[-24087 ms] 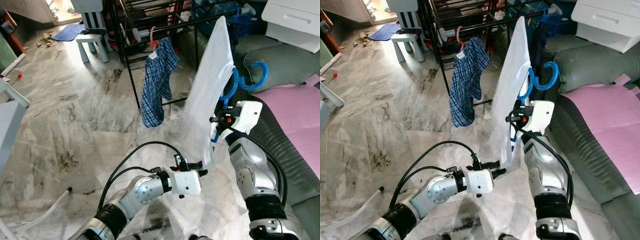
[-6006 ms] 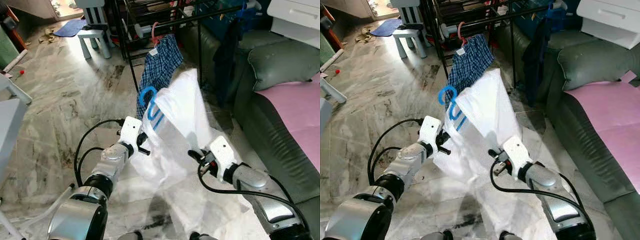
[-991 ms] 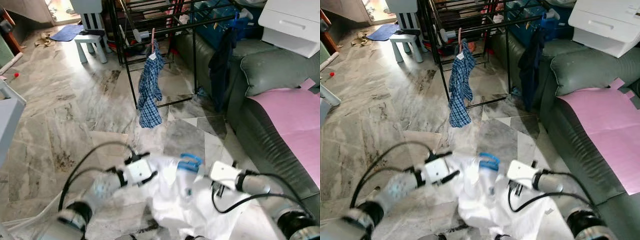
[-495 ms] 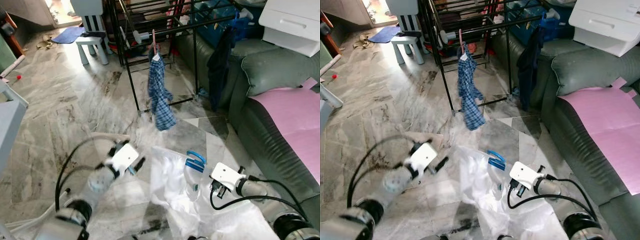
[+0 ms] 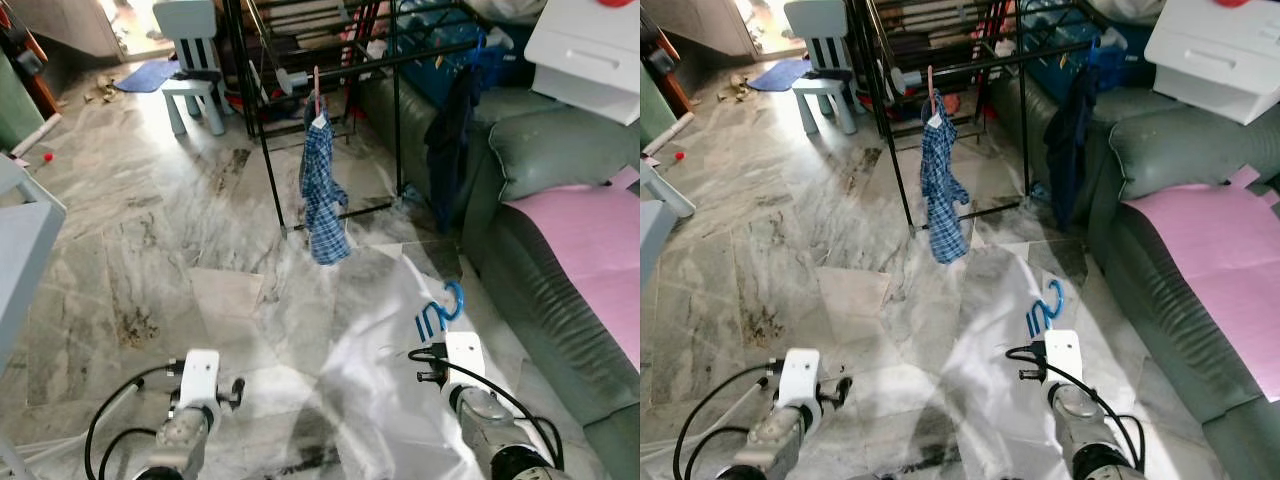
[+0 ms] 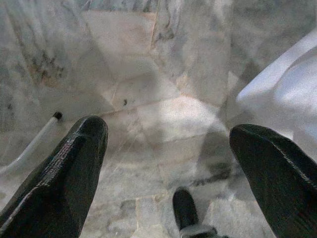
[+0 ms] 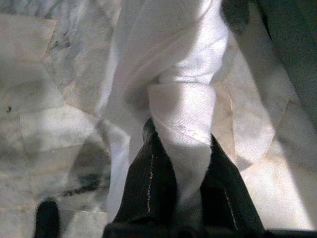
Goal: Hang hanger
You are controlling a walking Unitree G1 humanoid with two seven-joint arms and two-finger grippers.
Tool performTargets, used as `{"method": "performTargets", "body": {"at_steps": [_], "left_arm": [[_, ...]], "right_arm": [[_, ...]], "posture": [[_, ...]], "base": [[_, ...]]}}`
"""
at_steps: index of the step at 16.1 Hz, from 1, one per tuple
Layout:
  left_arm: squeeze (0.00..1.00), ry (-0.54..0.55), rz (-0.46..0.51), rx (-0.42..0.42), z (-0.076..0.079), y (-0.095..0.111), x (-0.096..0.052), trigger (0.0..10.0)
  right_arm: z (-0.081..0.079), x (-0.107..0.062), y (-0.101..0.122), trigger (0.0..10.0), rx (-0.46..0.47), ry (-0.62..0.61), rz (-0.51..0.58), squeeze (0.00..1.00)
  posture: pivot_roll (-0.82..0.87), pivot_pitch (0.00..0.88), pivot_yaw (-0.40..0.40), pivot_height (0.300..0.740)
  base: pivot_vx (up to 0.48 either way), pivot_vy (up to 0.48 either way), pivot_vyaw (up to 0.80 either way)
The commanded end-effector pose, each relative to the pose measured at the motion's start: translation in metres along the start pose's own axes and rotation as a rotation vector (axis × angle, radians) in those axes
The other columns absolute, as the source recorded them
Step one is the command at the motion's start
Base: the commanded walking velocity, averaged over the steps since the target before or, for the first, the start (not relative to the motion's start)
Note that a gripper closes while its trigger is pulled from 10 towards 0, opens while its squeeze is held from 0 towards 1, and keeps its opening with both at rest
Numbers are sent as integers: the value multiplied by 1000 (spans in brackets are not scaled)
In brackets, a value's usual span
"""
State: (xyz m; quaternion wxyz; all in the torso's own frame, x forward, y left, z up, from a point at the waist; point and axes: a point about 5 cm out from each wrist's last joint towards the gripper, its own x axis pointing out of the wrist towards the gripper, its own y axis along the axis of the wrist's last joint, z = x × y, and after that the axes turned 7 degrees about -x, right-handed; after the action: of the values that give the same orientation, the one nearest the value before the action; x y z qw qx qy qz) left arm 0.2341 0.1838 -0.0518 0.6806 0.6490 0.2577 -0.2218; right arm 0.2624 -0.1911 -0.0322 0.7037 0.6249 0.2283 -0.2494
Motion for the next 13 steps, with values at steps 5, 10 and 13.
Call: {"method": "performTargets", "body": {"at_steps": [5, 10, 13], "left_arm": [[0, 26, -169, 50, -7, -31, -8, 10000], [0, -15, -194, 119, -1, -35, -9, 10000], [0, -33, -196, 145, 1, -34, -9, 10000]], "right_arm": [[-20, -3, -20, 0, 16, 46, -76, 0], [-40, -7, -30, 1961, -102, 158, -103, 0], [-47, -7, -30, 2157, -96, 194, -100, 0]], "posture": [[-73, 0, 27, 740], [-64, 0, 21, 740], [-65, 0, 30, 740]], "base": [[0, 0, 0], [0, 0, 141], [0, 0, 800]]}}
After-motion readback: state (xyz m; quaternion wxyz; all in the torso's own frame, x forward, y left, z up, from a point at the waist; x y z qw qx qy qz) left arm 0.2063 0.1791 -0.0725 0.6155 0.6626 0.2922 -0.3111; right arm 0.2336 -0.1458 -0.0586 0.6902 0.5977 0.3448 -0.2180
